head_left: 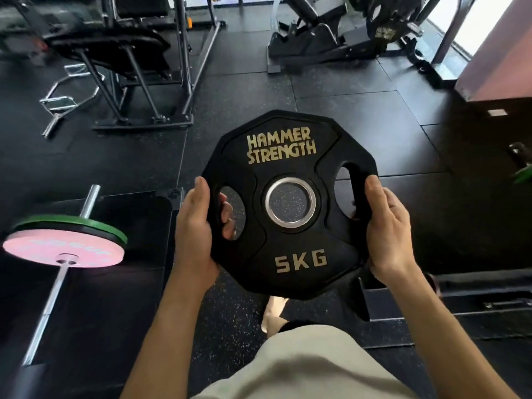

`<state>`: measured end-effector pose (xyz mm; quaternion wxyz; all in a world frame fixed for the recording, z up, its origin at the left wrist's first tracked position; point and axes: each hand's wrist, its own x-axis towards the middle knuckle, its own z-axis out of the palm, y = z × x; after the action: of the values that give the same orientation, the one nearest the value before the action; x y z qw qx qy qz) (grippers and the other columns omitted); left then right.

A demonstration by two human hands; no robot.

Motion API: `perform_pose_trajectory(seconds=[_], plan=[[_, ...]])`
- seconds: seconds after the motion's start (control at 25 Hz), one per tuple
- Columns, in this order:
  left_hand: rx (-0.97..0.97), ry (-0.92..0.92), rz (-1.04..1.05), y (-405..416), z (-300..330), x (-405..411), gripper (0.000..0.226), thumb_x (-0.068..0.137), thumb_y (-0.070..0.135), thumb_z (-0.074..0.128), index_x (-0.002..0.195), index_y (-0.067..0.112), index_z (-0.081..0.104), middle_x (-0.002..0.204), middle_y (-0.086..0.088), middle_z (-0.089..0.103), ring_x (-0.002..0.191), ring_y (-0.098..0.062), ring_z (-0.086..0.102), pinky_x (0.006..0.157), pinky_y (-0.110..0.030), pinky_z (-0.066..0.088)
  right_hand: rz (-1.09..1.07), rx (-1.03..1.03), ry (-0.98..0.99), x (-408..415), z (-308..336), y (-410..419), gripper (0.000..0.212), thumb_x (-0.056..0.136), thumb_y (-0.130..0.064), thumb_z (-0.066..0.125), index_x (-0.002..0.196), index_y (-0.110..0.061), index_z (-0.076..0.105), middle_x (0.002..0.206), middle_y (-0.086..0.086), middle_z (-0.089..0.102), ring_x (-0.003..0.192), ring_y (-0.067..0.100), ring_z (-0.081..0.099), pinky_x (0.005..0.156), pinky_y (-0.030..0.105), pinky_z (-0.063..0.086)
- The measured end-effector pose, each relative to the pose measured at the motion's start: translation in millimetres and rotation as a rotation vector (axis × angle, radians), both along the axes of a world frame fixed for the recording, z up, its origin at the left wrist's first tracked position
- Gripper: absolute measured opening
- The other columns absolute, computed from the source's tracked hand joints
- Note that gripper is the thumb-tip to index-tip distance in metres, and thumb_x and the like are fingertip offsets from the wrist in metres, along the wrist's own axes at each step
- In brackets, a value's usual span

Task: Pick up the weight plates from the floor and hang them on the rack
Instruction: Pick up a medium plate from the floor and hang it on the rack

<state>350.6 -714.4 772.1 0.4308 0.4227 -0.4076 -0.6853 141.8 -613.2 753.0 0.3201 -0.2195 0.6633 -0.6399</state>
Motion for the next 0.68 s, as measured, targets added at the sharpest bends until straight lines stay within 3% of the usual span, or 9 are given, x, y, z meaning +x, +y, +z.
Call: perform_pose_trajectory(seconds=[0.24, 0.48, 0.68], plan=[[0.030, -0.040, 0.053, -136, 2, -39, 0.043, 0.091, 0.056, 0.048, 0.084, 0.014, 0.052, 0.063, 0.001, 0.049, 0.047, -0.009, 0.040, 0.045, -0.021, 0.036, -0.003, 0.024, -0.023, -40, -1, -144, 0.040, 0.097, -0.048, 0.050, 0.081, -0.013, 0.060, 0.074, 0.000, 0.058, 0.071, 0.013, 0.052, 0.060, 0.024, 0.042], [-0.002, -0.025, -0.016, -272, 4, -103, 0.044, 0.087, 0.056, 0.048, 0.087, 0.013, 0.051, 0.063, 0.001, 0.050, 0.047, -0.009, 0.041, 0.045, -0.021, 0.036, -0.026, 0.009, -0.020, -99, 0, -269, 0.074, 0.072, -0.076, 0.055, 0.090, -0.005, 0.063, 0.084, 0.011, 0.063, 0.079, 0.024, 0.056, 0.072, 0.039, 0.043], [-0.037, -0.036, -0.121, -414, -2, -179, 0.047, 0.089, 0.057, 0.047, 0.090, 0.010, 0.049, 0.062, 0.000, 0.047, 0.047, -0.011, 0.039, 0.045, -0.022, 0.034, -0.166, 0.026, -0.003, -161, -4, -390, 0.045, 0.092, -0.056, 0.049, 0.077, -0.015, 0.059, 0.069, 0.001, 0.055, 0.072, 0.023, 0.049, 0.065, 0.035, 0.039]])
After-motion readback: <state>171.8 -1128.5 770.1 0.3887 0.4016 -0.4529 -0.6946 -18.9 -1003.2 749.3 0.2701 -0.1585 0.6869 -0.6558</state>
